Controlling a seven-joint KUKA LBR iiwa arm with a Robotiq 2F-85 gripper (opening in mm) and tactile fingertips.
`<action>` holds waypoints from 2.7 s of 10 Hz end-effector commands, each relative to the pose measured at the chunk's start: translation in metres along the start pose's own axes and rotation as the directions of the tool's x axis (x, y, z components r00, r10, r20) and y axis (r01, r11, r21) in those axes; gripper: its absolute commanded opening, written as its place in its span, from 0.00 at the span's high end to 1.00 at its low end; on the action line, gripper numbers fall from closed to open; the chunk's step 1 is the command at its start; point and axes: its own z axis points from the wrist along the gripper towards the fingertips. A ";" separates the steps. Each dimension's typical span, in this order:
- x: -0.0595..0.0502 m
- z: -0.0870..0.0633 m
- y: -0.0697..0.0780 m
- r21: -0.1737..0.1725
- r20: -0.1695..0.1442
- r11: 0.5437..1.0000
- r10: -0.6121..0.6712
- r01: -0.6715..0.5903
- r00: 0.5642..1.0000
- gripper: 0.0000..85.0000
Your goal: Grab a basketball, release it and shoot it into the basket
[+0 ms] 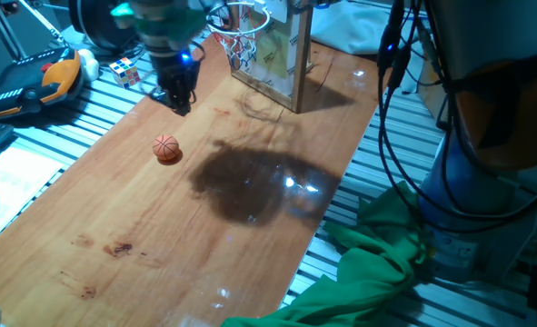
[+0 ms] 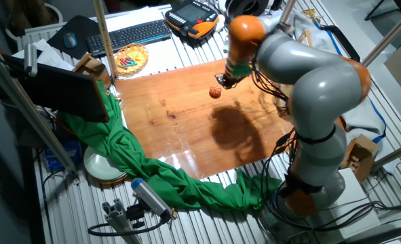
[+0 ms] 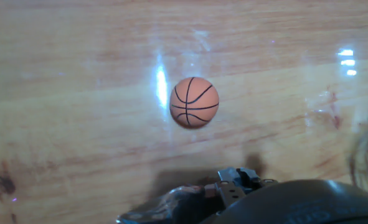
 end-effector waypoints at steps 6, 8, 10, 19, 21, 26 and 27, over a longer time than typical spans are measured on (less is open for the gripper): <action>-0.029 0.046 -0.011 -0.087 -0.008 0.996 0.010 -0.010 1.000 0.99; -0.030 0.051 -0.008 -0.121 -0.019 0.992 0.026 -0.028 0.999 0.99; -0.028 0.053 -0.004 -0.091 -0.038 0.996 -0.004 0.000 0.999 0.99; -0.031 0.078 0.000 -0.150 -0.027 0.989 0.009 -0.013 1.000 0.99; -0.030 0.078 0.002 -0.157 -0.018 0.987 0.011 -0.014 1.000 0.99; -0.030 0.078 0.002 -0.113 -0.012 0.991 -0.068 0.066 0.998 0.99; -0.030 0.078 0.002 -0.117 -0.013 0.991 -0.072 0.070 0.997 0.99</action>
